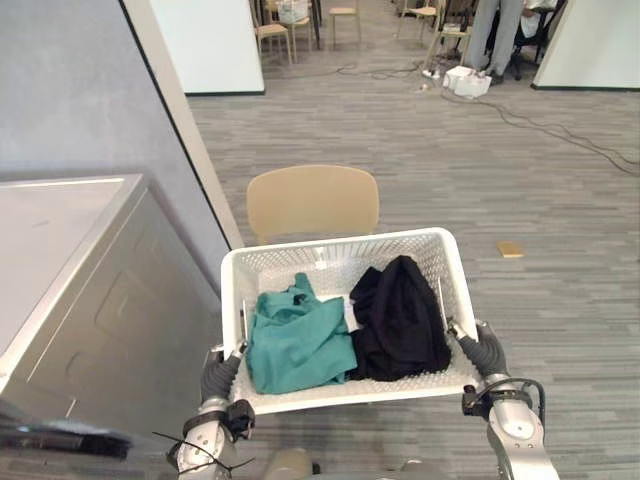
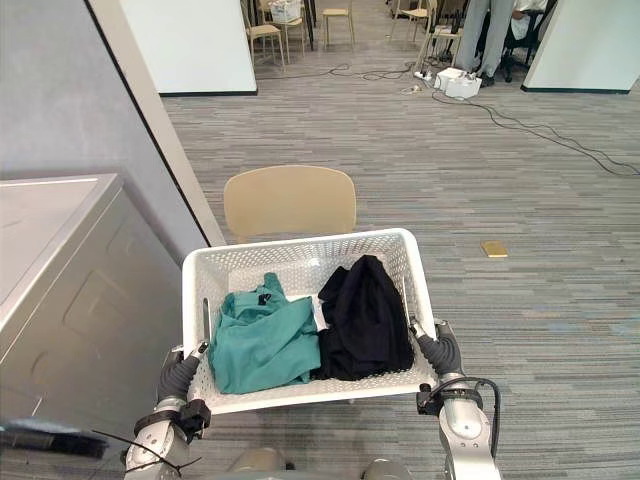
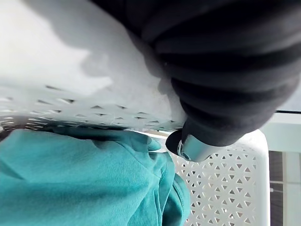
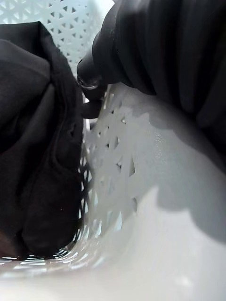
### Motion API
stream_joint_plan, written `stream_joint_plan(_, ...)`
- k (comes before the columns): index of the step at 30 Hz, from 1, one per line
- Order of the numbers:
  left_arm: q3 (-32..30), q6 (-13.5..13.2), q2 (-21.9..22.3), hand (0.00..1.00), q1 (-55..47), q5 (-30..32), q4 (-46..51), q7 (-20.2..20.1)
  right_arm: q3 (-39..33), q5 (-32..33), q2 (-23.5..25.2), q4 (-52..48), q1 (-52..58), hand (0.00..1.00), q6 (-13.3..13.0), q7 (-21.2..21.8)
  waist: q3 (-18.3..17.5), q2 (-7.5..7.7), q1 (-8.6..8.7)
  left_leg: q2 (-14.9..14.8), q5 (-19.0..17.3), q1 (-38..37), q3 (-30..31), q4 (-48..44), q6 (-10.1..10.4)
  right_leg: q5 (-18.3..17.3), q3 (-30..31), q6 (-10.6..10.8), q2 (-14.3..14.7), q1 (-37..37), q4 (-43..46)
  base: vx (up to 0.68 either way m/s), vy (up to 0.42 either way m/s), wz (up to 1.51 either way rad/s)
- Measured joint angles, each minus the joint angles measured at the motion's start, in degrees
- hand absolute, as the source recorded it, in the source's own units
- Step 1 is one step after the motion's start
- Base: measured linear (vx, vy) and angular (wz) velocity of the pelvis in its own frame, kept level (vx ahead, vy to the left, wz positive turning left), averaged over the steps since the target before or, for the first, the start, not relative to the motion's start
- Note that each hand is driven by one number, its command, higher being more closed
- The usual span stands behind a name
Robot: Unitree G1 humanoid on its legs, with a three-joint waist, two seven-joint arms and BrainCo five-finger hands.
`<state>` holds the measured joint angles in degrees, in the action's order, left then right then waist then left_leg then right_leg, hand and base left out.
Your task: Pick up the laundry basket with both hands and put the clothes into the washing machine.
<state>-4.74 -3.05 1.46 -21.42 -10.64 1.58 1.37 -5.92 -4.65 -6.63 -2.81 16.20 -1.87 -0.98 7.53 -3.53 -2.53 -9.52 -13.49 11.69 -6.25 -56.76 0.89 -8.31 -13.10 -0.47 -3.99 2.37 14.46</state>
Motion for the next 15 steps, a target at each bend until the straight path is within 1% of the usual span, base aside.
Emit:
stream_joint_plan(1, 0.0, 0.0, 0.0, 1.0, 0.0, 0.0, 0.0, 0.0, 0.0, 0.0, 0.0, 0.0, -0.1, 1.0, 0.0, 0.0, 0.1, 0.4, -0.12, -1.4, -1.3, 1.4, 0.5, 8.0, 0.3, 0.3, 0.8, 0.5, -1.1, 0.8, -0.7, 0.36, 0.13, -0.36)
stream_joint_plan(2, 0.0, 0.0, 0.1, 1.0, 0.0, 0.0, 0.0, 0.0, -0.1, 0.0, 0.0, 0.0, -0.1, 1.0, 0.0, 0.0, 0.1, 0.45, -0.16, -1.9, -1.2, 1.5, 1.0, 13.2, 0.5, 0.3, 0.9, 0.6, -1.8, 1.1, -0.7, 0.38, 0.274, -0.33)
stream_joint_plan(3, 0.2, 0.1, 0.2, 1.0, 0.0, 0.0, -0.1, -0.1, -0.3, 0.0, 0.0, 0.0, 0.3, 1.0, 0.0, 0.0, 0.0, 0.29, 0.08, -2.5, 0.0, 0.7, 2.2, 24.3, 1.5, 0.3, 1.2, 1.2, -2.7, 1.9, -0.5, 0.3, 0.283, -0.32)
stream_joint_plan(4, 0.5, 0.1, 0.6, 1.0, -0.3, 0.1, -0.1, -0.1, -1.0, 0.2, -0.2, -0.4, 1.1, 1.0, -0.1, 0.0, -0.8, -0.66, 0.04, -3.2, 9.8, -0.7, 3.5, 35.2, 2.2, -0.8, 2.2, 4.4, -3.0, 2.6, -0.2, 0.34, 0.37, -0.36)
stream_joint_plan(5, 0.6, 0.0, 0.2, 1.0, -0.4, 0.1, -0.5, -0.1, -1.1, 0.2, 0.2, -0.1, 1.3, 1.0, -0.3, 0.0, -1.4, -0.23, 0.03, -2.5, 8.1, -1.1, 4.3, 35.5, 6.1, -1.9, 3.0, 6.2, -4.0, 2.5, -0.3, 0.28, 0.295, -0.32)
stream_joint_plan(6, 0.2, 0.0, -1.2, 1.0, 0.3, 0.1, -2.2, 0.0, -1.1, 0.0, 1.9, 1.6, 1.3, 1.0, -0.2, 0.0, -2.3, 2.59, 0.28, 0.1, 7.9, -1.3, 3.1, 35.9, 5.2, -1.9, 3.9, 7.1, -6.8, 2.5, -1.0, 0.27, 0.276, -0.15)
stream_joint_plan(7, 0.2, 0.2, -1.9, 1.0, 0.5, 0.1, -2.3, 0.0, -1.1, 0.0, 2.4, 2.0, 1.5, 1.0, -0.1, 0.0, -2.4, 3.44, 0.49, 0.9, 7.9, -1.4, 3.0, 36.3, 4.9, -1.3, 3.7, 7.3, -7.6, 2.4, -1.3, 0.24, 0.245, 0.04)
stream_joint_plan(8, 0.5, 0.3, -3.1, 1.0, 0.5, 0.1, -2.3, -0.1, -1.1, -0.1, 3.4, 2.7, 1.7, 1.0, -0.1, 0.1, -2.5, 4.69, 1.24, 2.0, 7.5, -1.4, 2.7, 37.0, 4.0, 1.2, 3.8, 7.8, -8.4, 2.3, -2.8, 0.17, 0.228, 0.04)
stream_joint_plan(9, 0.4, 0.2, -3.1, 1.0, 0.3, 0.1, -2.5, -0.1, -1.1, -0.1, 3.4, 3.4, 1.4, 1.0, -0.1, 0.1, -2.5, 4.78, 1.36, 2.0, 7.4, -1.5, 2.3, 37.1, 3.9, 2.3, 4.1, 8.0, -8.4, 2.2, -3.3, 0.16, 0.257, -0.17)
stream_joint_plan(10, 0.4, 0.2, -3.1, 1.0, -0.1, 0.1, -3.0, -0.1, -1.1, -0.1, 3.2, 5.1, 0.7, 1.0, -0.1, 0.3, -2.7, 5.09, 1.05, 2.2, 7.4, -2.6, 1.0, 38.5, 3.8, 4.0, 5.5, 8.1, -8.8, 1.7, -3.8, 0.1, 0.225, -0.43)
stream_joint_plan(11, 0.4, 0.2, -3.1, 1.0, 0.1, 0.1, -3.8, -0.1, -1.1, -0.2, 3.0, 7.1, -0.4, 1.0, -0.1, 0.5, -2.7, 5.07, 0.94, 2.4, 7.5, -3.0, -0.2, 39.5, 3.6, 5.2, 6.8, 8.3, -9.1, 0.9, -4.1, 0.07, 0.165, -0.49)
stream_joint_plan(12, 0.4, 0.2, -3.1, 1.0, 0.2, 0.1, -4.1, -0.1, -1.1, -0.2, 2.8, 8.1, -1.1, 1.0, -0.1, 0.7, -2.7, 5.04, 0.93, 2.5, 7.6, -3.1, -0.8, 40.0, 3.6, 5.6, 7.4, 8.4, -9.2, 0.4, -4.4, 0.02, 0.136, -0.58)
stream_joint_plan(13, 0.4, 0.2, -3.3, 1.0, 0.3, 0.1, -4.4, 0.0, -1.1, -0.2, 2.5, 10.3, -2.8, 1.0, -0.1, 0.9, -2.6, 5.04, 0.75, 2.6, 7.7, -2.9, -2.1, 40.9, 3.3, 6.1, 8.8, 8.0, -9.4, -1.0, -5.1, 0.0, 0.089, -0.48)
stream_joint_plan(15, 0.6, 0.2, -3.6, 1.0, 1.3, 0.1, -4.8, 0.0, -1.1, -0.2, 1.8, 12.9, -4.8, 1.0, -0.1, 0.9, -2.2, 4.95, 0.79, 2.8, 8.0, -1.1, -3.1, 41.0, 2.9, 6.5, 8.9, 8.2, -9.4, -2.6, -6.4, -0.03, 0.069, -0.35)
